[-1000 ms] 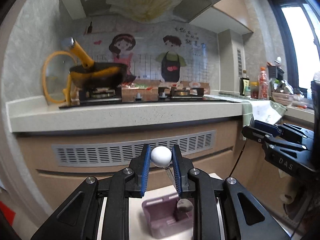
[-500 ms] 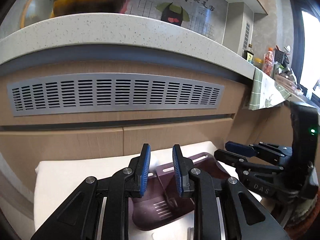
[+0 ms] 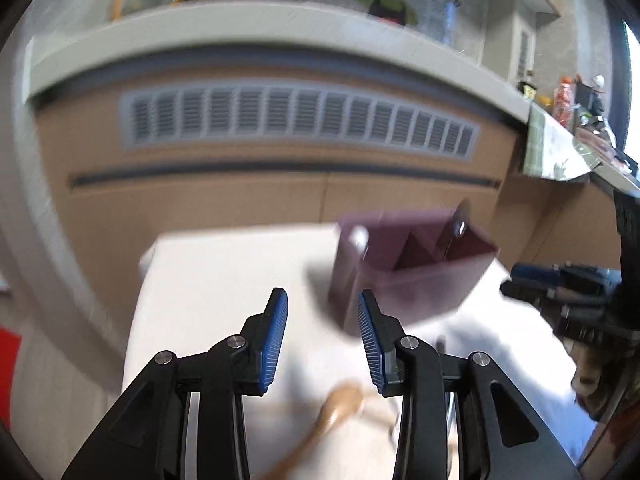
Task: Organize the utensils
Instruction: 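Lower the grey spoon into the purple caddy and open the right tool, then grasp a wooden chopstick with the right tool and lift it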
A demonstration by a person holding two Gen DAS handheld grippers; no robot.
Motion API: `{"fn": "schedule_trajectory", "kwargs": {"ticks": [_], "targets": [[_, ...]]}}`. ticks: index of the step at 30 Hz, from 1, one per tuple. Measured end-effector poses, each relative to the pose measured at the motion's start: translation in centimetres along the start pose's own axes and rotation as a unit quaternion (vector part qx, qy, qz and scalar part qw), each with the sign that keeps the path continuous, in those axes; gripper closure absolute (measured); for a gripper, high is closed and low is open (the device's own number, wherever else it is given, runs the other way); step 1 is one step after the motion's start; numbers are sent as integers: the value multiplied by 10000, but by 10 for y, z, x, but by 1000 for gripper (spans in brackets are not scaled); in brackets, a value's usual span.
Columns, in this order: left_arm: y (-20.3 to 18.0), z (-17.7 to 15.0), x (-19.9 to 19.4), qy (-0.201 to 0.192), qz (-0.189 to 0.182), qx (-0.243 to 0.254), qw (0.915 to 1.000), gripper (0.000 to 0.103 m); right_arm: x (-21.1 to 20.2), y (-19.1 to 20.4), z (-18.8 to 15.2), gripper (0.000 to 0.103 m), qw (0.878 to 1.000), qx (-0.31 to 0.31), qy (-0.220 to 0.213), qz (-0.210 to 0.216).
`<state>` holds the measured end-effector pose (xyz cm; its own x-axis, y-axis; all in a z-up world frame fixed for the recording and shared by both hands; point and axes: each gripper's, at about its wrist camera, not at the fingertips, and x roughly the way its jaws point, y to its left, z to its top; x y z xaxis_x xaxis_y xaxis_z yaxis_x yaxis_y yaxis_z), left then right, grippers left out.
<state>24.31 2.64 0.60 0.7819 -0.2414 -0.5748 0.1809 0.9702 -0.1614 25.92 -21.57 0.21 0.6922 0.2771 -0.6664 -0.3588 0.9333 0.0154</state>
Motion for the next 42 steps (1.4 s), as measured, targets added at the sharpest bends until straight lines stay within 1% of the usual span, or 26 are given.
{"fn": "schedule_trajectory", "kwargs": {"ticks": [3, 5, 9, 10, 12, 13, 15, 17, 20, 22, 23, 25, 27, 30, 33, 34, 35, 37, 40, 42], "targets": [[16, -30, -8, 209, 67, -305, 9993, 61, 13, 25, -33, 69, 9986, -210, 454, 164], [27, -49, -13, 362, 127, -474, 9981, 59, 20, 44, -53, 69, 9959, -377, 707, 421], [43, -72, -22, 534, 295, -585, 9964, 56, 25, 76, -72, 70, 9883, -874, 932, 832], [46, -75, -22, 566, 313, -608, 9961, 56, 26, 81, -75, 72, 9867, -969, 969, 872], [51, -81, -24, 631, 327, -680, 9952, 56, 30, 87, -76, 77, 9849, -1090, 1021, 875], [53, -84, -24, 652, 305, -705, 9949, 55, 33, 89, -76, 79, 9844, -1085, 1054, 897], [54, -88, -24, 700, 228, -723, 9947, 55, 38, 88, -76, 85, 9851, -980, 1078, 912], [51, -92, -22, 753, 142, -705, 9946, 55, 44, 90, -74, 87, 9857, -876, 1090, 941], [46, -94, -19, 792, 76, -678, 9945, 55, 54, 94, -71, 87, 9854, -773, 1141, 1001], [41, -93, -17, 797, 57, -639, 9948, 55, 59, 97, -74, 88, 9848, -769, 1201, 995], [38, -94, -17, 803, 35, -605, 9949, 54, 62, 93, -72, 95, 9850, -787, 1195, 963], [33, -94, -14, 844, -30, -564, 9948, 51, 62, 90, -72, 96, 9860, -732, 1206, 885], [24, -96, -12, 882, -153, -511, 9947, 48, 55, 77, -72, 98, 9893, -474, 1134, 790], [9, -97, -8, 911, -353, -495, 9940, 42, 41, 45, -71, 98, 9934, 107, 959, 618], [-9, -95, -2, 957, -411, -497, 9933, 38, 23, 11, -77, 98, 9947, 584, 753, 373], [-16, -94, 0, 962, -433, -452, 9934, 35, 15, -2, -80, 98, 9941, 791, 669, 311], [-25, -94, 3, 976, -447, -407, 9934, 30, 7, -10, -86, 98, 9937, 905, 610, 257], [-40, -94, 9, 1093, -502, -321, 9922, 24, -6, -22, -92, 98, 9937, 1015, 469, 64], [-65, -96, 21, 1333, -587, -131, 9892, 24, -13, -36, -98, 98, 9933, 1099, 337, -154], [-77, -97, 26, 1373, -483, -38, 9893, 24, -17, -46, -101, 98, 9924, 1176, 296, -182]]}}
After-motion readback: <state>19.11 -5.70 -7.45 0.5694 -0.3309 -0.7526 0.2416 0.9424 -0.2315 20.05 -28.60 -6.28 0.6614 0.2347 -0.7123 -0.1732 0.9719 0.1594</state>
